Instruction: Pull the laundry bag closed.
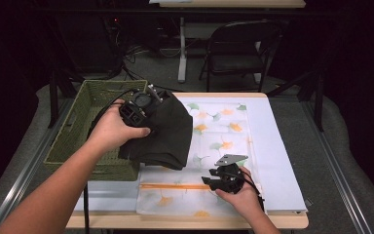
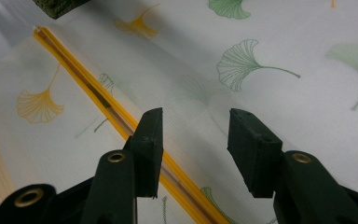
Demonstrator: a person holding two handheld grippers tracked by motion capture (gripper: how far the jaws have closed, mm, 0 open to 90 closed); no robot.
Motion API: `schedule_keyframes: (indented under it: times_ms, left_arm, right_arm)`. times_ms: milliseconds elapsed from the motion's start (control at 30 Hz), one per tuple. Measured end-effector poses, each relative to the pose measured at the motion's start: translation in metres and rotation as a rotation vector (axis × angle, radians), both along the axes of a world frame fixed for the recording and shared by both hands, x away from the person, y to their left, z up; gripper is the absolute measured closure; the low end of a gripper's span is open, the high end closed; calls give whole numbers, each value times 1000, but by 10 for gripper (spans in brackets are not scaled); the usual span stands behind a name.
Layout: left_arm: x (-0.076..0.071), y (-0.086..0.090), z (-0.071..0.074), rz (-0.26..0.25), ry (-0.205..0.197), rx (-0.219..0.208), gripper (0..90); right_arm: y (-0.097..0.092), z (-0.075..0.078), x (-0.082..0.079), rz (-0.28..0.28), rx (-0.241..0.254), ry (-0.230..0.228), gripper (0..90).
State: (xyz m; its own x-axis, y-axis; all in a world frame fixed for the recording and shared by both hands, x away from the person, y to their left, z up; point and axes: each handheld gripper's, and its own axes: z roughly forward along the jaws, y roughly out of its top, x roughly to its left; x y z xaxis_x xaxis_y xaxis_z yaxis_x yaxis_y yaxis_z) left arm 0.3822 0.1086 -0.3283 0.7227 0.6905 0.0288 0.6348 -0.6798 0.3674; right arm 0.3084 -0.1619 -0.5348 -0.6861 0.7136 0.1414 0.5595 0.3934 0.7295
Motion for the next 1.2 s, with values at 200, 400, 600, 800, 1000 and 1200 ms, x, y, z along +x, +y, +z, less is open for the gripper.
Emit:
schedule_keyframes:
  times_ms: [200,400,600,800,1000,1200]
  left_arm:
    - [-6,-2,-6,-16,5,-5,575]
    - [-14,-3,-12,-27,4,-7,575]
    - [-19,-4,-20,-32,10,-5,575]
    - [-25,-7,-27,-40,4,-10,575]
    - [-31,-8,-31,-48,1,-13,575]
    - [-36,-8,-34,-57,0,-14,575]
  right_arm:
    - [1,-1,2,14,3,6,573]
    - [4,-2,3,47,1,11,595]
    - [5,-4,4,65,-10,-3,679]
    - [3,-7,8,71,2,8,718]
    - [7,-10,8,98,-14,-3,704]
    - [13,-12,6,132,-28,-13,695]
